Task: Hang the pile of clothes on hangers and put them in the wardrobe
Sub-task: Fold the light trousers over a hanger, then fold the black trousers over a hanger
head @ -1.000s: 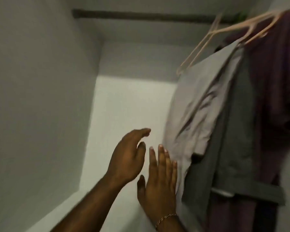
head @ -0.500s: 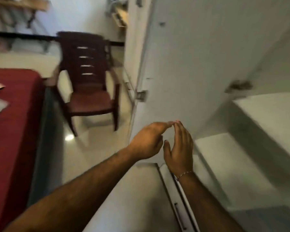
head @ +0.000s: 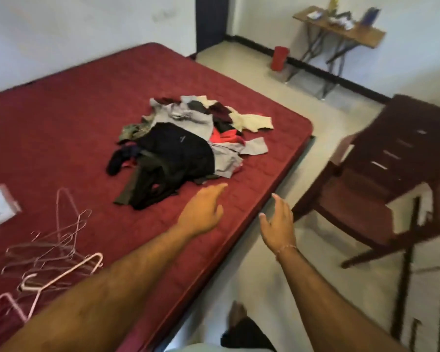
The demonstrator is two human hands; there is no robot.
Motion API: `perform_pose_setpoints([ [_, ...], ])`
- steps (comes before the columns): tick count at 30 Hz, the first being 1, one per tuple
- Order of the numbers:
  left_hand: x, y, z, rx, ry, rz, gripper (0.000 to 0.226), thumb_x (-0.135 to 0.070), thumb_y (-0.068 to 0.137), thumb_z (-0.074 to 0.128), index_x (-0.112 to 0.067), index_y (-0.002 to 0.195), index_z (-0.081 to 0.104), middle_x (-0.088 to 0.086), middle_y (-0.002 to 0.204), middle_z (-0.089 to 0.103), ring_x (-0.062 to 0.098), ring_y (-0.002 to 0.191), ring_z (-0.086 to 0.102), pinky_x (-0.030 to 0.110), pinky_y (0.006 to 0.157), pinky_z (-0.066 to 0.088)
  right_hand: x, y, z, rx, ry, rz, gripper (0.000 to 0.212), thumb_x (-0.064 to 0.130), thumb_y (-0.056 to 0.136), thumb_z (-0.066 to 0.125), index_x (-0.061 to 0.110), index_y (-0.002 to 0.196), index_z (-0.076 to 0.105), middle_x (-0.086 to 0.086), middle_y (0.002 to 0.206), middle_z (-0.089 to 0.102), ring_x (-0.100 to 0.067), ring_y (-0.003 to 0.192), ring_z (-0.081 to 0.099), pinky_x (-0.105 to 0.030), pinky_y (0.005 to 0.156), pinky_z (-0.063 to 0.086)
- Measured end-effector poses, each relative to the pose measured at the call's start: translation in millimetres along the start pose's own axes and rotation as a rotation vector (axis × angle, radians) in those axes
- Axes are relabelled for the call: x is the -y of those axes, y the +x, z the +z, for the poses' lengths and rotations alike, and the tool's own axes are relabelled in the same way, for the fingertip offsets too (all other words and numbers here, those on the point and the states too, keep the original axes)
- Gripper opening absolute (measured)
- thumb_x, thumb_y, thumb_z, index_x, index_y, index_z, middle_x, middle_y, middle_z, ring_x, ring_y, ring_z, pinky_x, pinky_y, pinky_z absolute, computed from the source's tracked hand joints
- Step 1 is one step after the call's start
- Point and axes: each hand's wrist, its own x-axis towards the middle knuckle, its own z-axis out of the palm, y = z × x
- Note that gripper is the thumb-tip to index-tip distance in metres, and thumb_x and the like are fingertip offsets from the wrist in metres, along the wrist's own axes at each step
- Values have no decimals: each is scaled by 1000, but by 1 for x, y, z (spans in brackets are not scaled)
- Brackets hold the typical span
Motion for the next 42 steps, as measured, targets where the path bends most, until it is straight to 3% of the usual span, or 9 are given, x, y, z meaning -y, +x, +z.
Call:
perform_pose_setpoints([
  [10, 119, 146, -41, -141, -3, -422, 64, -14, 93, 62, -15, 154, 43, 6, 143, 58, 21, 135, 51, 40, 110, 45, 53, 224, 169, 585, -66, -122, 62, 23, 93, 70, 9, 149, 46, -19, 146, 48, -39, 135, 46, -45, 112, 38],
  [15, 154, 205, -49, -43, -6, -586, 66, -15, 90, 64, -12, 153, 44, 12, 143, 58, 26, 136, 52, 43, 110, 44, 61, 293, 223, 788, -73, -29, 61, 29, 93, 68, 11, 148, 47, -20, 144, 50, -40, 133, 49, -46, 113, 39],
  [22, 203, 244, -60, 23, 12, -766, 62, -21, 93, 65, -13, 151, 47, 12, 143, 57, 28, 133, 53, 39, 110, 43, 100, 366, 321, 846, -111, 50, 60, 34, 93, 68, 19, 148, 51, -19, 152, 42, -40, 136, 45, -42, 117, 35],
  [27, 230, 263, -88, -38, -20, -740, 55, -22, 96, 65, -12, 148, 51, 10, 140, 59, 24, 128, 56, 30, 105, 42, 126, 402, 377, 879, -109, 206, 65, 45, 91, 70, 26, 151, 50, -15, 170, 7, -45, 148, 27, -42, 120, 26],
  [30, 244, 253, -97, -149, -79, -742, 50, -18, 95, 67, -11, 143, 56, 10, 135, 63, 22, 123, 59, 31, 107, 45, 130, 409, 382, 950, 53, 242, 68, 26, 96, 69, 2, 153, 41, -20, 161, 34, -38, 143, 41, -34, 111, 36],
  [34, 273, 225, -98, -338, -343, -1005, 38, -15, 96, 69, -12, 134, 63, 4, 117, 65, 21, 111, 63, 35, 105, 47, 164, 388, 350, 998, 601, 291, 29, 3, 100, 59, 7, 127, 67, -11, 127, 70, -25, 124, 61, -14, 84, 50],
  [37, 279, 206, -113, -550, -761, -1225, 16, -33, 101, 63, -20, 110, 65, 3, 106, 62, 22, 102, 60, 41, 93, 50, 207, 357, 312, 1173, 802, 235, 22, 11, 98, 60, 12, 111, 77, -6, 118, 76, -18, 118, 65, -22, 96, 50],
  [40, 277, 183, -134, -556, -1311, -1327, 50, -66, 99, 48, -20, 110, 65, 9, 115, 67, 29, 97, 61, 40, 77, 56, 247, 320, 278, 1299, 854, 207, 32, 28, 87, 60, 7, 94, 82, -15, 112, 76, -16, 103, 70, -28, 95, 49],
  [42, 278, 174, -143, -597, -1514, -1252, 55, -61, 98, 55, -11, 112, 72, 19, 111, 74, 31, 90, 68, 40, 67, 62, 265, 295, 263, 1355, 847, 192, 34, 31, 86, 60, 5, 86, 82, -16, 102, 77, -16, 93, 70, -25, 85, 50],
])
